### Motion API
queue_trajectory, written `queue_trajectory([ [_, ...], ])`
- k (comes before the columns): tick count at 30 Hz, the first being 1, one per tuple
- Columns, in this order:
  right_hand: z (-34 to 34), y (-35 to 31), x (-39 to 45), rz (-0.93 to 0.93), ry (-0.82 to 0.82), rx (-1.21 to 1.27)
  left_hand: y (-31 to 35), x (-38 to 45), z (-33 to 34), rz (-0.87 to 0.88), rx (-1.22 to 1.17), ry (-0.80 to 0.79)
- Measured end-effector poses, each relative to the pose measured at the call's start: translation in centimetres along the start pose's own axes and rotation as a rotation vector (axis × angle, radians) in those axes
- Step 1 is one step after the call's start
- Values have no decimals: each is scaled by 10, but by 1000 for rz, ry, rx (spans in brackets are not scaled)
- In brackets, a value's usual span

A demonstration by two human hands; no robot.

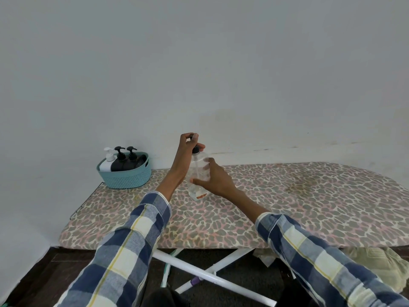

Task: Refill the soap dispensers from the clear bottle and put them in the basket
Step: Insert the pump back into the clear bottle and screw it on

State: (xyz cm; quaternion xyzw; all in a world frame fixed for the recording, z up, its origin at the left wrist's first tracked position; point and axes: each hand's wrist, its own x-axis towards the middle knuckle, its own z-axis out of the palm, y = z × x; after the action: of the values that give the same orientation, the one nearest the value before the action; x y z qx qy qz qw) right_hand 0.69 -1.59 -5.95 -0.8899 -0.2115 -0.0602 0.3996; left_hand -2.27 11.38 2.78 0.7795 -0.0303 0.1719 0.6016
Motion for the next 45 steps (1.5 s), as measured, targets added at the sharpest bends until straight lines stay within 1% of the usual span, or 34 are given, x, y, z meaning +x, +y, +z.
queue_trajectory([
  [2,5,-3,-3,9,12,-29,-2,-1,0,0,3,-3],
  [7,10,-6,-4,75,142,-22,-6,2,7,9,-62,28],
  [12,-23,17,0,147,226,35,-15,9,29,18,-49,99],
  [18,-100,76,0,228,371,34,-40,13,85,-6,91,6],
  [24,-175,151,-11,329,481,-2,-59,14,159,56,229,-147],
  [29,-219,204,-16,391,542,-20,-68,18,206,81,311,-269],
  [35,-240,248,-12,444,587,3,-78,27,238,92,375,-316],
  [39,-237,259,-5,438,613,23,-86,33,245,91,411,-327],
  [45,-232,262,-2,420,597,26,-94,36,241,81,442,-319],
])
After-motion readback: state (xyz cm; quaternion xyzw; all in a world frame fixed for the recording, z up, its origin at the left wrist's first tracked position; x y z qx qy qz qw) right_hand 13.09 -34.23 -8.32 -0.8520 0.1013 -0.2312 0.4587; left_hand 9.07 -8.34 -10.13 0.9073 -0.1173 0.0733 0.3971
